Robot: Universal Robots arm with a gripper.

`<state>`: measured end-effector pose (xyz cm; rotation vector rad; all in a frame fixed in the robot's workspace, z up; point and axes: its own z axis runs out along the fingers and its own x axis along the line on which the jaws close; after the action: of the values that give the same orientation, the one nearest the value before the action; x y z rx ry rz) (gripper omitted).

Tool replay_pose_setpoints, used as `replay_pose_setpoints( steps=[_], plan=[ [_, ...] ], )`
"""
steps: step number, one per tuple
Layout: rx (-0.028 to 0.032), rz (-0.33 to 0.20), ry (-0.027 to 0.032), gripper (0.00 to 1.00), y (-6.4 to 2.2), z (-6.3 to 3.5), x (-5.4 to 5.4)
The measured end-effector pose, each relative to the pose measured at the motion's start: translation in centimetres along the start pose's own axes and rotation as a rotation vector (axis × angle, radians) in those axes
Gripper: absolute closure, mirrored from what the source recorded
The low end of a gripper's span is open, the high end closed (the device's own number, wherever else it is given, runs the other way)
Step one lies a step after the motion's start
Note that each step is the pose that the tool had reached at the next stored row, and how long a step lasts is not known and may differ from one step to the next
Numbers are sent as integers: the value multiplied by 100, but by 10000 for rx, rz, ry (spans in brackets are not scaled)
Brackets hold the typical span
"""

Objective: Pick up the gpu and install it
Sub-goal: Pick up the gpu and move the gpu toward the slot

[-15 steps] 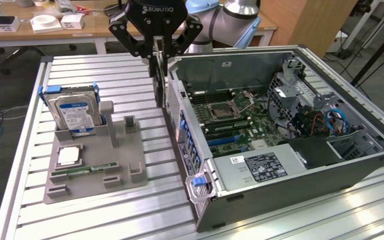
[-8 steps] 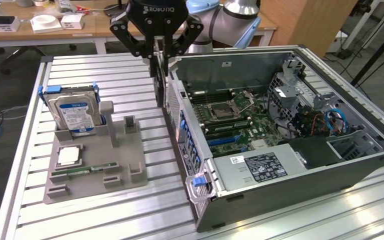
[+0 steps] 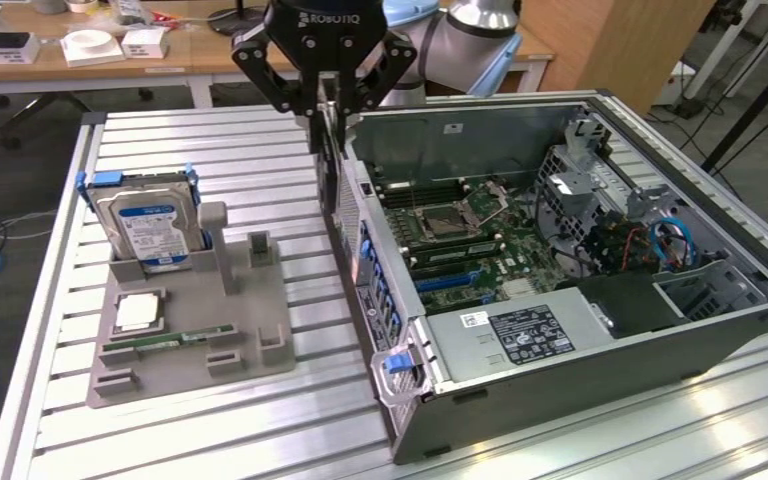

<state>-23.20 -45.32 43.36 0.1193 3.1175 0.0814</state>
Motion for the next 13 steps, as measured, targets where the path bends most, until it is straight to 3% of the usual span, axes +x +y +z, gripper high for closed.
replay_pose_setpoints(
  steps=[13],
  plan=[
    [1,0,0,74,16,4,-186]
  ],
)
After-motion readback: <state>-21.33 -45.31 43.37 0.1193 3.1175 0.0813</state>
